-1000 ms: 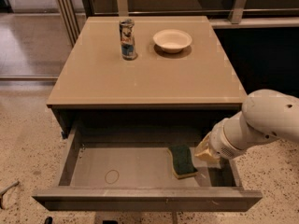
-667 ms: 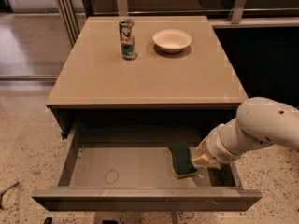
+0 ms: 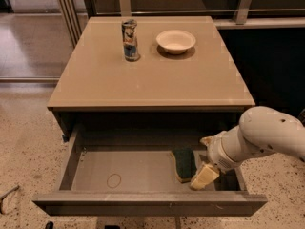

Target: Pick sponge from top drawer and place on counter

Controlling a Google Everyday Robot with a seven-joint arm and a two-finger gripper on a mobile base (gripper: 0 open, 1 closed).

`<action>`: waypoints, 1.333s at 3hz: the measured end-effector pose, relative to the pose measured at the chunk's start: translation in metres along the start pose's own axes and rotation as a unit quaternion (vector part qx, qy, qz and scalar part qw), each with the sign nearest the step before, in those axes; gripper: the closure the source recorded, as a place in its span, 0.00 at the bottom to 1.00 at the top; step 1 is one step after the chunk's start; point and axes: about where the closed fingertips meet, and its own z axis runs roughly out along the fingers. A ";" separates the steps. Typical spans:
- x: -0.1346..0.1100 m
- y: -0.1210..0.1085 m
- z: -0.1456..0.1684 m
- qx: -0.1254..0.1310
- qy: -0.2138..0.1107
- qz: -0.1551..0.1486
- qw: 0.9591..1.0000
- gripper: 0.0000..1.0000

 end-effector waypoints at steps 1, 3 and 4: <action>-0.006 -0.004 0.014 0.007 -0.018 -0.002 1.000 0.10; -0.019 -0.011 0.043 0.012 -0.037 -0.018 0.999 0.06; -0.022 -0.012 0.060 0.004 -0.036 -0.020 0.999 0.03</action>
Offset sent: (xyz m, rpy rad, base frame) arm 0.0260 0.0248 -0.0253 0.0662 -0.0848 0.0055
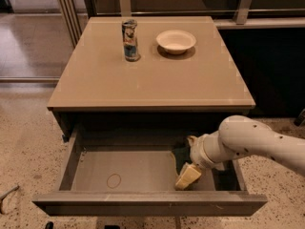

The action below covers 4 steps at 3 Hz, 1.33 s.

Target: Pick sponge from top drawer and place on counter

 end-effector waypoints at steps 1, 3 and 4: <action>0.004 0.000 0.013 -0.008 0.006 0.004 1.000 0.02; 0.014 -0.001 0.025 -0.016 0.020 0.016 1.000 0.41; 0.014 -0.001 0.025 -0.016 0.020 0.016 1.000 0.65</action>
Offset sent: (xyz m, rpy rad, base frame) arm 0.0039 -0.0034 -0.0415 -0.0400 0.0843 -0.0307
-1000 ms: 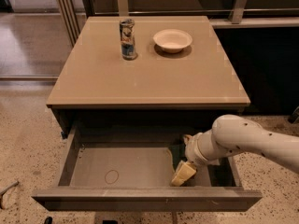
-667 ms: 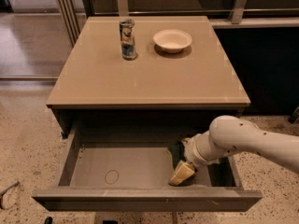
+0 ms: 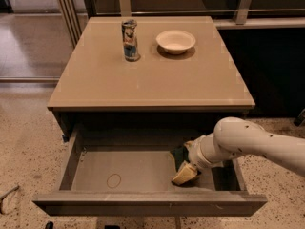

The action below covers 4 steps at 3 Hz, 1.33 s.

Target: Pick sponge from top drawer and place on counter

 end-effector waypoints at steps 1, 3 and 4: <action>-0.003 0.000 -0.006 0.000 0.000 0.000 1.000 0.89; -0.067 0.011 -0.108 -0.005 -0.020 -0.033 0.999 1.00; -0.100 0.010 -0.156 -0.005 -0.030 -0.056 0.998 1.00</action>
Offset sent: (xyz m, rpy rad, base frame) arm -0.0175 0.0073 0.1302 0.0263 -0.0203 0.0510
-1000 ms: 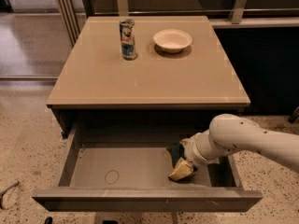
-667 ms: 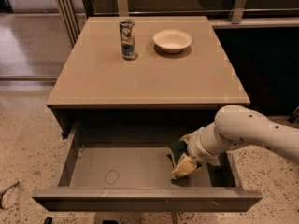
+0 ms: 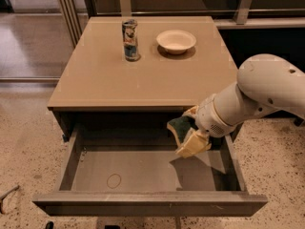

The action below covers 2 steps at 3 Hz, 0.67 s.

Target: Pick sponge from top drawer and place on counter

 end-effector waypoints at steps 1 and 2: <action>-0.026 -0.003 -0.023 0.006 -0.004 0.009 1.000 1.00; -0.027 -0.005 -0.024 0.008 -0.004 0.010 1.000 1.00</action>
Offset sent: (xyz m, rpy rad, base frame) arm 0.0094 0.0130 0.0639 0.0166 -0.0055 -0.0424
